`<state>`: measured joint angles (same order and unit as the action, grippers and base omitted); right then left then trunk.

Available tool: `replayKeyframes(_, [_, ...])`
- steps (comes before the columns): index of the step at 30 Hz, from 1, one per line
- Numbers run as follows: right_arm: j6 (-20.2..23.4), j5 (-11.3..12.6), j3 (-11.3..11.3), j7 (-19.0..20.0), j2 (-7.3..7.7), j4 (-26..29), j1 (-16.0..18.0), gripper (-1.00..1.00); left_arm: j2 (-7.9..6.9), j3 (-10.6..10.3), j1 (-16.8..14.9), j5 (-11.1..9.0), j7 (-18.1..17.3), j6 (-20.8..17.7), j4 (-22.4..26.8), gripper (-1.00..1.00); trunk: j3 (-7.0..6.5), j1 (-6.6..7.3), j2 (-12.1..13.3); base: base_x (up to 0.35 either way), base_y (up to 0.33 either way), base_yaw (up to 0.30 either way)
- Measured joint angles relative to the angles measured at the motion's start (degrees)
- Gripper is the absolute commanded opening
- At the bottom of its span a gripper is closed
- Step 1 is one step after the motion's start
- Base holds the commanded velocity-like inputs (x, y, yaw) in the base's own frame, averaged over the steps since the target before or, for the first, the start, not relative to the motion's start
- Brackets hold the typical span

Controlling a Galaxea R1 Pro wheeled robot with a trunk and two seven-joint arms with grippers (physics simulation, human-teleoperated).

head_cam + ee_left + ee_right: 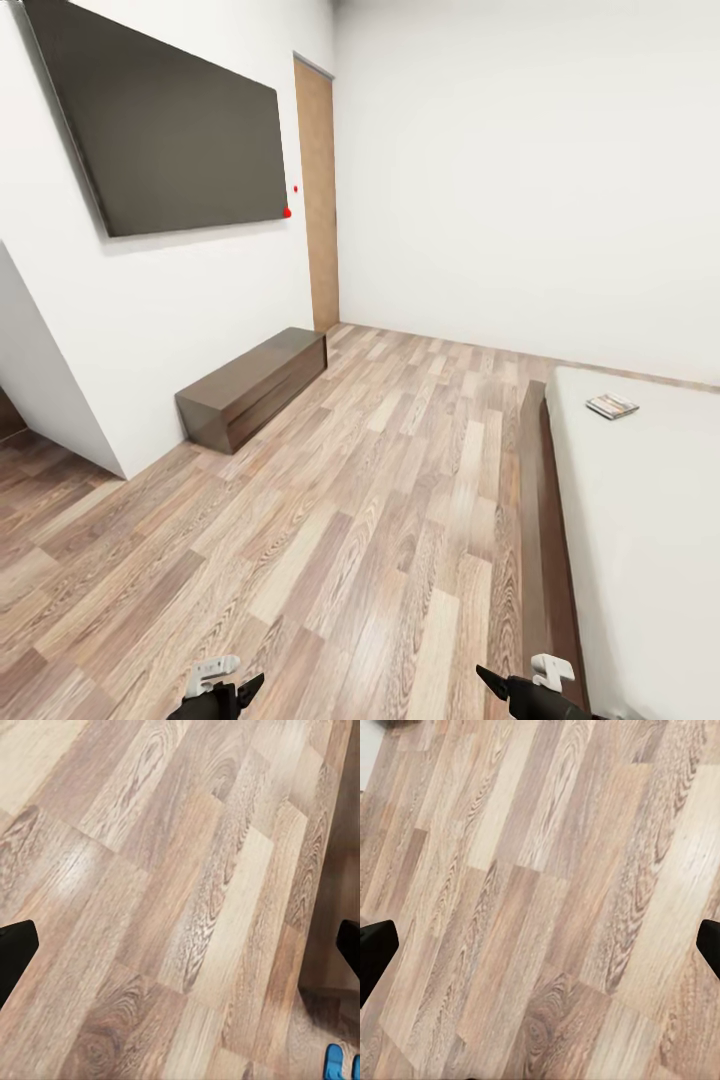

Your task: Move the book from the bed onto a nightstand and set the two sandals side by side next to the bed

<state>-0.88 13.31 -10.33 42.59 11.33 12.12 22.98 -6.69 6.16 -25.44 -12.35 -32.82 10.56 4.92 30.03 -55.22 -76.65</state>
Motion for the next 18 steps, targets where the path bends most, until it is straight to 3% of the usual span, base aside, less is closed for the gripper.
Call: replayKeyframes(18, [0.0,0.0,0.01,0.05,0.0,0.0,-0.01,1.0,-0.04,0.0,0.0,0.02,-0.02,-0.05,0.0,1.0,-3.23,3.96,7.22,0.0,0.0,0.0])
